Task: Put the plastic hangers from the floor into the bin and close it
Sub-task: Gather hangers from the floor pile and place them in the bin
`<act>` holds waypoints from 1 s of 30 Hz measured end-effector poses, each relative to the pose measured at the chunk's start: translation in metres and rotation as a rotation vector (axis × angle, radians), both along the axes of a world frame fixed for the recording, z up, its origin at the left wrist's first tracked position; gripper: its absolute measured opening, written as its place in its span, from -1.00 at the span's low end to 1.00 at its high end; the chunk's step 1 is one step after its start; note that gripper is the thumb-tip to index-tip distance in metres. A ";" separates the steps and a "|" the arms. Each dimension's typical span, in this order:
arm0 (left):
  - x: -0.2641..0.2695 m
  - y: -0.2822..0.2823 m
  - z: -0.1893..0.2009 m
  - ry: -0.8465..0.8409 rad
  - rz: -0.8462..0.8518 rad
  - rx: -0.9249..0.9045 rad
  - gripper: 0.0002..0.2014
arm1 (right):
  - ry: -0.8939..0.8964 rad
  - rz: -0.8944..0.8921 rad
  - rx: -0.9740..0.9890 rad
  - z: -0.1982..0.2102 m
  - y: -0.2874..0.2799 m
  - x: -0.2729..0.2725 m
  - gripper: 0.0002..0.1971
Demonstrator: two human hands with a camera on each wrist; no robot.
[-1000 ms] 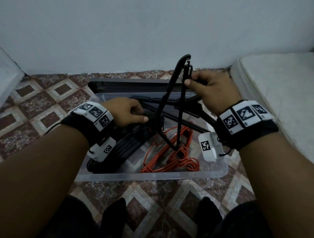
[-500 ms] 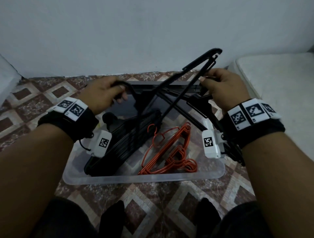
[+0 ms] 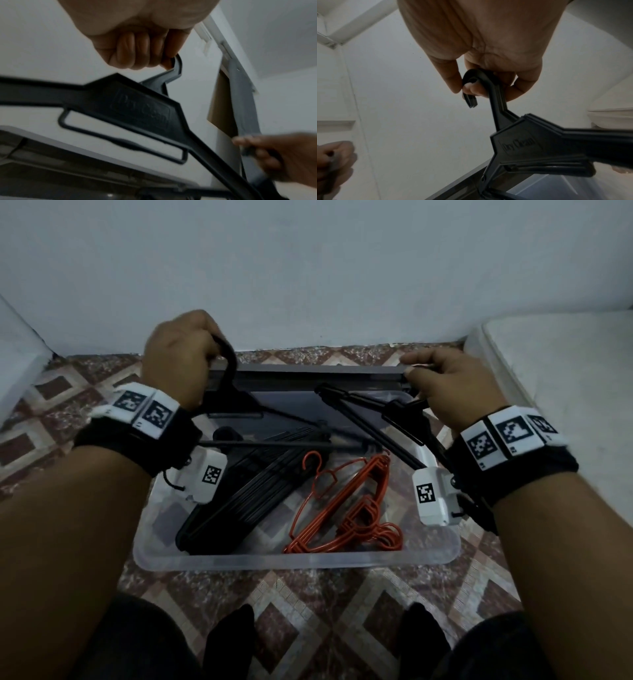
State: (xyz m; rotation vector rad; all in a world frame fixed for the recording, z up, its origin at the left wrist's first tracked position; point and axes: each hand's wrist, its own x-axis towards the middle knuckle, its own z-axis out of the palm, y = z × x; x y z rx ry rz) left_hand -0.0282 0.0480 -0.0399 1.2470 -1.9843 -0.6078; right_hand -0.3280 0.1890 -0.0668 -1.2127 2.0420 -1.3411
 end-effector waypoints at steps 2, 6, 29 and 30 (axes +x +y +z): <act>-0.011 0.017 -0.002 -0.057 -0.148 0.050 -0.87 | -0.081 0.071 -0.004 0.001 -0.001 0.006 -0.87; -0.038 0.045 -0.011 -0.315 -0.489 -0.081 -0.87 | -0.229 0.198 0.010 0.001 -0.001 0.019 -0.80; -0.061 0.051 -0.049 -0.507 -0.508 -0.098 -0.30 | 0.013 0.413 0.068 0.016 0.005 0.058 -0.66; -0.058 0.049 -0.055 -0.640 -0.524 -0.119 -0.25 | -0.024 0.388 0.028 0.017 0.005 0.058 -0.65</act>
